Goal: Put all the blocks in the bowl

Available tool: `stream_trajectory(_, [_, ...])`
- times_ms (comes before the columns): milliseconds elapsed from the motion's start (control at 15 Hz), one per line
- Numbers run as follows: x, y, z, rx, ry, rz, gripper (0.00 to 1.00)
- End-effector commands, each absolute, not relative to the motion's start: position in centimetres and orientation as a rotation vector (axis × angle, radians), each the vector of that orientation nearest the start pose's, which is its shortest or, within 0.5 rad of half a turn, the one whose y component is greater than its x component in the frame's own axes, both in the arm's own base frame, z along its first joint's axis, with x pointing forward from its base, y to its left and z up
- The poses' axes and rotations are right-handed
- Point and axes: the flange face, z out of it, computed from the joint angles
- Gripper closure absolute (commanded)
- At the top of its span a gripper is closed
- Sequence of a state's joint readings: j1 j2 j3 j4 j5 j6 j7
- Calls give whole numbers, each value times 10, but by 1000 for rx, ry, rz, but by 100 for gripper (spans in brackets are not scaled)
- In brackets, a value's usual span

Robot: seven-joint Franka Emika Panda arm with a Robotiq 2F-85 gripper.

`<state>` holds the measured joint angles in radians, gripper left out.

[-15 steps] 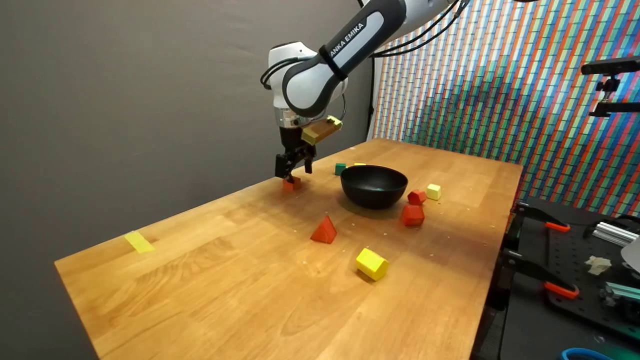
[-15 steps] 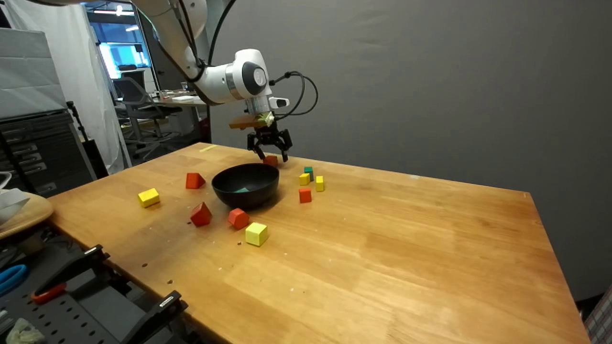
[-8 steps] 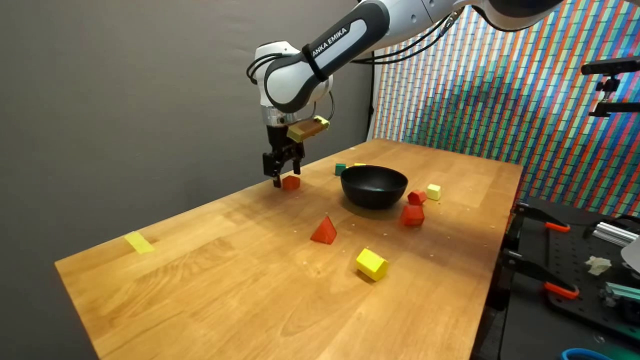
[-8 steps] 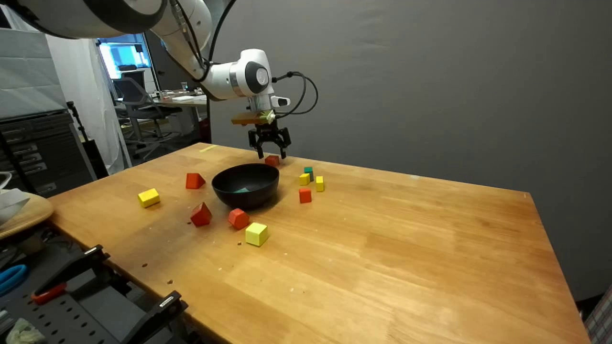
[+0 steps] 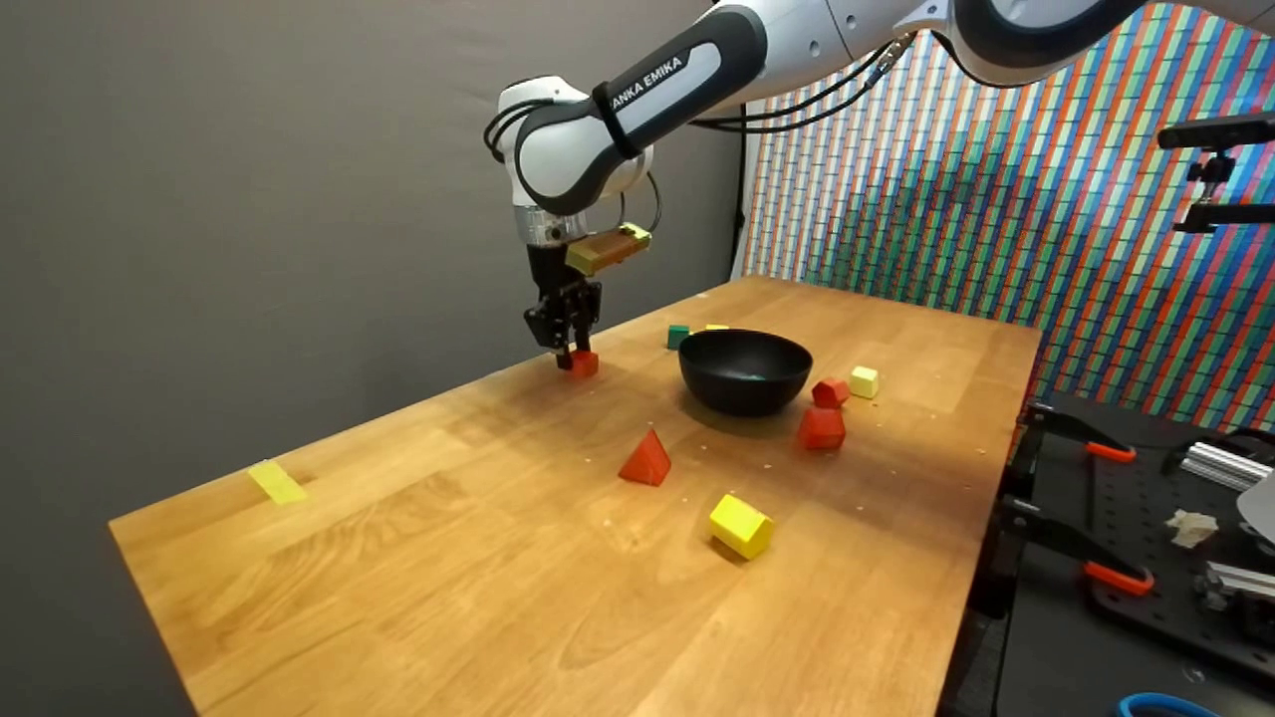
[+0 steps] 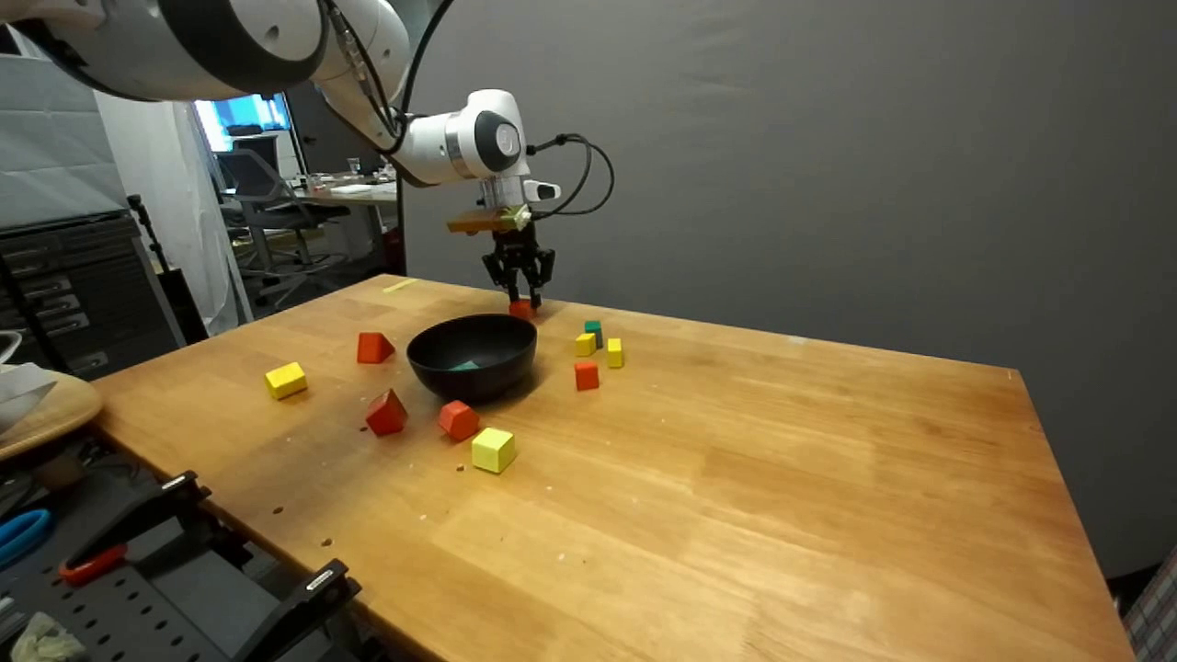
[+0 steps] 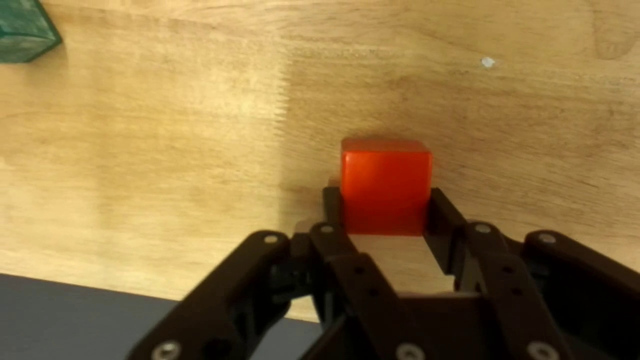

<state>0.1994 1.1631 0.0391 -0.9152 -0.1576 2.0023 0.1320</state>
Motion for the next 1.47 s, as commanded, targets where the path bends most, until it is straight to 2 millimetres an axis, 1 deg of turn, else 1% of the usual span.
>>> stream_trajectory(0, [766,163,165,-3232,-211,110,79])
stream_trajectory(67, [764,163,175,-3221,-211,119,79])
stream_trajectory(200, [745,164,203,-3215,-272,308,79])
stream_trajectory(267, [733,162,225,-3215,-279,388,78])
stream_trajectory(333, [727,160,236,-3228,-260,425,78])
stream_trajectory(467, [715,154,262,-3247,-179,458,78])
stream_trajectory(533, [709,150,275,-3250,-112,450,78])
stream_trajectory(600, [706,145,284,-3233,-32,417,78])
stream_trajectory(733, [701,137,289,-3184,144,356,78])
stream_trajectory(1067, [678,116,270,-3075,540,268,78])
stream_trajectory(1200, [665,107,267,-3053,621,237,78])
stream_trajectory(1400, [636,95,266,-3062,682,248,79])
